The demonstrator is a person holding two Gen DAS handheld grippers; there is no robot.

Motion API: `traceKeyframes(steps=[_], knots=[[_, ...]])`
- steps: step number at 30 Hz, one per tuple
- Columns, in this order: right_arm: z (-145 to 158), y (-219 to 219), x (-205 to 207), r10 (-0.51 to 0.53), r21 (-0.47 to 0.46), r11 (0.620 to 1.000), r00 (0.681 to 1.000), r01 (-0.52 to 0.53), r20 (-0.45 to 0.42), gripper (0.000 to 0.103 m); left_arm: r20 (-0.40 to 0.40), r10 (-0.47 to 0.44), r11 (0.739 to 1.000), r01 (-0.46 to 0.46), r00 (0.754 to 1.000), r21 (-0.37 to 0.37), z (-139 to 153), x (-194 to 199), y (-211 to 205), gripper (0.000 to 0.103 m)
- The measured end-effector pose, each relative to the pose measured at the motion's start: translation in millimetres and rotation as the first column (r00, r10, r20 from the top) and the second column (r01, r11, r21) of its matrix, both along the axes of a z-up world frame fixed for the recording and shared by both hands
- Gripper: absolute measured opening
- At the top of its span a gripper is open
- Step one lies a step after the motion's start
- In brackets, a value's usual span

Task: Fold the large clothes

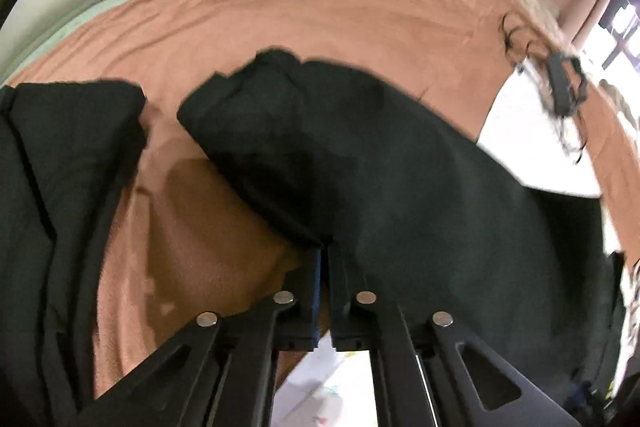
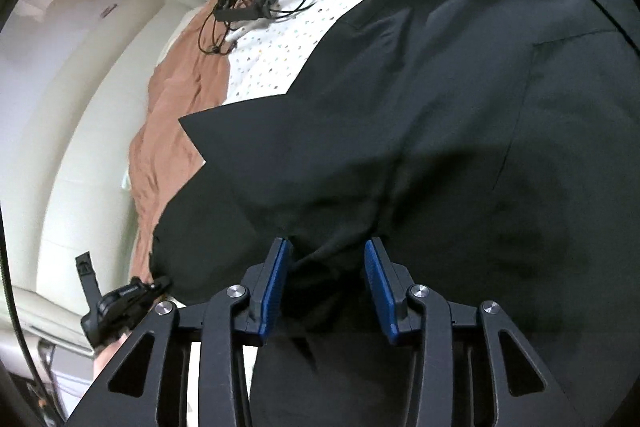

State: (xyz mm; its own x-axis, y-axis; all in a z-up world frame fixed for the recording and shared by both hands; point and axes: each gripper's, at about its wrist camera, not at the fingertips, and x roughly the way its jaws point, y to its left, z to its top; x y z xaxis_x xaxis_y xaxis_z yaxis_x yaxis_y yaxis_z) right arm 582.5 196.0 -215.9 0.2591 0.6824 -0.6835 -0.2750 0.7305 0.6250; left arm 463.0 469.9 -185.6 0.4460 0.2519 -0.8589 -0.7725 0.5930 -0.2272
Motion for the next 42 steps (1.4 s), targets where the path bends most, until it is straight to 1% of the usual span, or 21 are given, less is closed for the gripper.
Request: traceKeyframes(steps=[1,2,4,7,10,12,13,16,17,19,21,22,24,25,26,28,30,32,34,39,42], knots=[[0.4,-2.6,-0.3,0.000,0.023,1.000,1.000,0.000,-0.010,0.042,0.012,-0.004,1.000,0.004,1.000,0.020,7.9,0.7,-2.5,0.001],[2.3,-8.2,-0.1,-0.003,0.067,0.998,1.000,0.005,-0.027,0.042,0.029,-0.018,0.998,0.016,0.999,0.059,21.9,2.7,-7.3,0.001],[8.9,-19.7,-0.4,-0.022,0.110,0.994,0.999,0.024,-0.027,0.042,0.062,-0.049,0.993,0.042,0.997,0.115,48.0,2.4,-15.3,0.001],[20.5,-34.6,-3.0,-0.052,0.128,0.990,0.999,0.053,-0.012,0.042,0.109,-0.095,0.983,0.076,0.989,0.170,91.5,2.1,-28.9,0.001],[32.4,-54.2,-8.4,-0.084,0.154,0.984,0.996,0.084,-0.006,0.042,0.162,-0.143,0.971,0.107,0.976,0.214,138.7,3.8,-46.3,0.001],[41.4,-66.8,-13.3,-0.106,0.161,0.982,0.994,0.104,0.005,0.042,0.194,-0.167,0.965,0.120,0.967,0.232,160.9,6.5,-54.9,0.001],[45.8,-73.0,-16.2,-0.115,0.162,0.980,0.993,0.111,0.012,0.042,0.216,-0.185,0.961,0.131,0.959,0.242,176.3,7.1,-63.0,0.001],[59.3,-94.2,-24.0,-0.142,0.155,0.979,0.989,0.133,0.043,0.042,0.254,-0.237,0.947,0.164,0.938,0.277,208.3,11.9,-85.1,0.001],[65.3,-104.6,-27.7,-0.152,0.162,0.976,0.987,0.143,0.045,0.042,0.263,-0.254,0.942,0.176,0.931,0.287,214.9,14.1,-93.2,0.001],[75.5,-126.0,-34.5,-0.168,0.212,0.965,0.985,0.157,0.034,0.042,0.282,-0.296,0.928,0.205,0.913,0.310,232.1,18.5,-112.9,0.001],[92.1,-147.3,-45.2,-0.196,0.201,0.964,0.977,0.176,0.086,0.042,0.296,-0.344,0.910,0.238,0.891,0.340,248.3,25.7,-134.2,0.001],[94.8,-153.6,-50.0,-0.209,0.188,0.964,0.972,0.187,0.106,0.042,0.303,-0.367,0.900,0.254,0.880,0.353,255.7,28.6,-144.1,0.001],[100.4,-175.2,-62.2,-0.247,0.157,0.962,0.959,0.225,0.138,0.042,0.320,-0.415,0.882,0.291,0.852,0.370,267.2,34.3,-167.1,0.001],[99.5,-189.7,-70.1,-0.266,0.145,0.959,0.953,0.245,0.143,0.042,0.331,-0.448,0.869,0.318,0.831,0.378,273.1,37.7,-177.7,0.001],[97.1,-197.7,-73.9,-0.276,0.135,0.957,0.951,0.258,0.141,0.042,0.336,-0.482,0.853,0.345,0.809,0.392,278.8,40.1,-189.5,0.001],[90.8,-213.1,-79.8,-0.305,0.114,0.950,0.944,0.292,0.124,0.042,0.332,-0.527,0.827,0.380,0.783,0.415,288.1,45.3,-212.6,0.001],[85.0,-227.6,-83.6,-0.344,0.105,0.937,0.933,0.333,0.108,0.042,0.345,-0.561,0.811,0.415,0.753,0.412,293.8,51.3,-232.3,0.001],[83.0,-237.8,-80.6,-0.370,0.094,0.928,0.922,0.361,0.113,0.042,0.355,-0.584,0.800,0.444,0.730,0.404,297.2,58.1,-248.6,0.001],[83.4,-242.2,-75.2,-0.383,0.088,0.923,0.916,0.374,0.119,0.042,0.357,-0.614,0.781,0.478,0.704,0.402,298.4,66.4,-267.5,0.001],[77.0,-256.0,-70.2,-0.394,0.094,0.918,0.914,0.386,0.093,0.042,0.346,-0.674,0.736,0.548,0.653,0.399,290.2,85.4,-313.6,0.001],[74.4,-267.6,-70.3,-0.423,0.098,0.904,0.903,0.416,0.076,0.042,0.355,-0.698,0.716,0.594,0.622,0.367,278.8,100.9,-338.2,0.001]])
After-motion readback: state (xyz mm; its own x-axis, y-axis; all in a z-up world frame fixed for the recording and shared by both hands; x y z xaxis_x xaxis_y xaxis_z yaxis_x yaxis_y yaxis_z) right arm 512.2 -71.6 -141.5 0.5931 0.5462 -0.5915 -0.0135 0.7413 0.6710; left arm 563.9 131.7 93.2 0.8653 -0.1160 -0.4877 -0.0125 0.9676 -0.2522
